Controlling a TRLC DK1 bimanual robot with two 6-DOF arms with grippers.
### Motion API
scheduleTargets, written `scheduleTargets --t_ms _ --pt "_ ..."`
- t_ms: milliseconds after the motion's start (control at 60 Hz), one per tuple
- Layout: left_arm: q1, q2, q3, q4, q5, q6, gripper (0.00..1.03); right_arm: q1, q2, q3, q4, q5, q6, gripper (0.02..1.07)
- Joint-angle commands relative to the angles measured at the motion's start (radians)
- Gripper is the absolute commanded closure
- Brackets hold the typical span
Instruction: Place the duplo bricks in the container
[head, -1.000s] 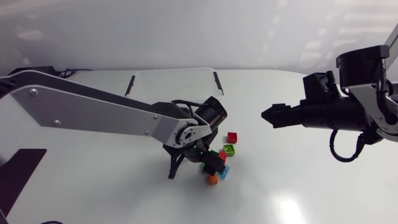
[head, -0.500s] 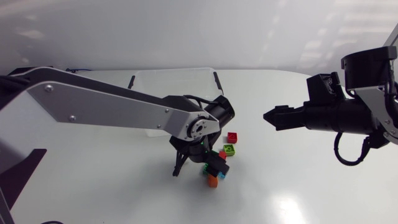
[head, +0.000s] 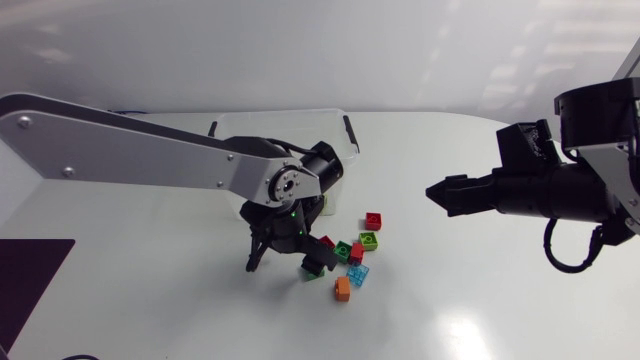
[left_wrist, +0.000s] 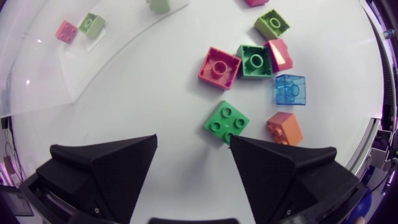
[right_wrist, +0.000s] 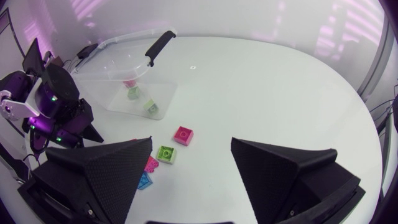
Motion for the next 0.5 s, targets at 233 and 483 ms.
scheduleTargets --t_ms 233,483 --pt "-0.026 -0.015 -0.03 0.062 0.053 0.269 0.17 -0.006 -0.014 -0.041 -0.02 -0.007 -0.039 0.14" --pt "0.008 0.042 -0.035 0.063 0.11 0.461 0.17 -0.011 -0.014 -0.056 -0.02 -0.019 -0.058 0.13"
